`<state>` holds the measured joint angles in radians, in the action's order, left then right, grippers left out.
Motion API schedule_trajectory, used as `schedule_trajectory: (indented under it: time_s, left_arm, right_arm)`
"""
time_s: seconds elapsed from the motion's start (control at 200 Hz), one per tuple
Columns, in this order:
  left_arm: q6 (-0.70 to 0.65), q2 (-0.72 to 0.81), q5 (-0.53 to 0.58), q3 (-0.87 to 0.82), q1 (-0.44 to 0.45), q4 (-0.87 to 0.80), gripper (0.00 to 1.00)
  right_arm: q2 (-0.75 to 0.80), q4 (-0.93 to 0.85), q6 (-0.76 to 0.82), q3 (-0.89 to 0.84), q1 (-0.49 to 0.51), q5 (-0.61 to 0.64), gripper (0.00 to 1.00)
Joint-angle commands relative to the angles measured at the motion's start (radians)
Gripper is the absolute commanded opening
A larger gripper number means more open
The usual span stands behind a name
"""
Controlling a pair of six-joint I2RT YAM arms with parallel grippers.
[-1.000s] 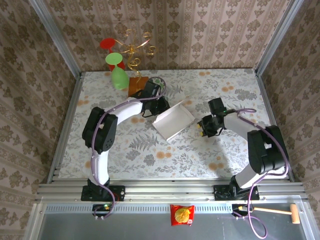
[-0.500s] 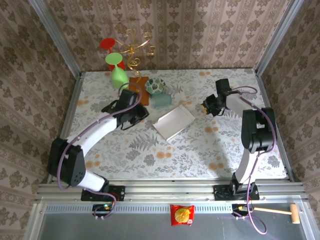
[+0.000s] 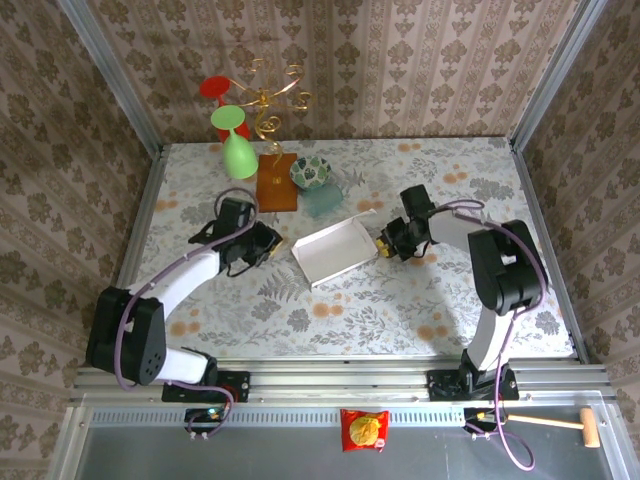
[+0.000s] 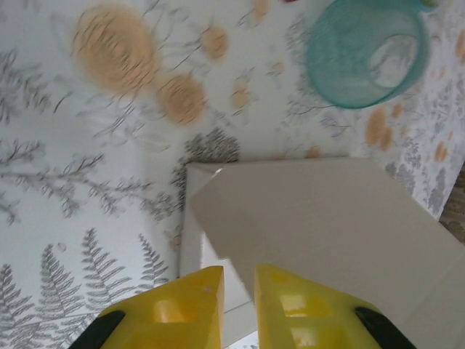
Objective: Fold the paper box
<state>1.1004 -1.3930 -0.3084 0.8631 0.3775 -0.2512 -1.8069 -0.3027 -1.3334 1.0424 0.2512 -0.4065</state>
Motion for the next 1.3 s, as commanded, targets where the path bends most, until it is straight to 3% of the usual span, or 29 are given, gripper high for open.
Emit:
schedule_trajectory:
  time_s: [0.0, 0.09, 0.21, 0.36, 0.43, 0.555, 0.735, 0.815, 1.025, 1.295]
  left_arm:
    - [-0.213, -0.009, -0.019, 0.111, -0.013, -0.158, 0.20]
    - [-0.361, 0.003, 0.018, 0.191, -0.013, -0.293, 0.23]
    - [-0.539, 0.046, 0.044, 0.244, -0.001, -0.386, 0.30]
    - [-0.665, 0.099, 0.106, 0.259, 0.049, -0.459, 0.38]
    - [-0.621, 0.106, 0.106, 0.245, 0.049, -0.460, 0.41]
    - [-0.400, 0.075, 0.060, 0.241, 0.029, -0.446, 0.44]
    - [-0.204, 0.057, -0.006, 0.191, -0.018, -0.306, 0.35]
    - [-0.150, 0.021, -0.081, 0.167, -0.062, -0.289, 0.27]
    - [-0.038, -0.024, -0.139, 0.088, -0.075, -0.145, 0.16]
    - [0.076, -0.090, -0.150, 0.074, -0.032, 0.044, 0.18]
  right_arm:
    - [0.083, -0.044, -0.033, -0.021, 0.006, 0.004, 0.19]
    - [0.108, -0.145, 0.158, 0.035, -0.032, 0.074, 0.21]
    - [0.129, -0.229, 0.532, 0.148, -0.060, 0.179, 0.25]
    - [0.137, -0.293, 0.704, 0.233, -0.137, 0.101, 0.30]
    - [0.100, -0.375, 0.713, 0.325, -0.161, 0.099, 0.32]
    - [0.010, -0.420, 0.664, 0.445, -0.167, 0.028, 0.33]
    - [-0.124, -0.418, 0.540, 0.555, -0.136, -0.070, 0.33]
    - [-0.168, -0.433, 0.508, 0.597, -0.104, -0.097, 0.26]
    - [-0.212, -0.413, 0.458, 0.603, -0.042, -0.136, 0.24]
    - [-0.181, -0.329, 0.373, 0.531, -0.031, -0.212, 0.28]
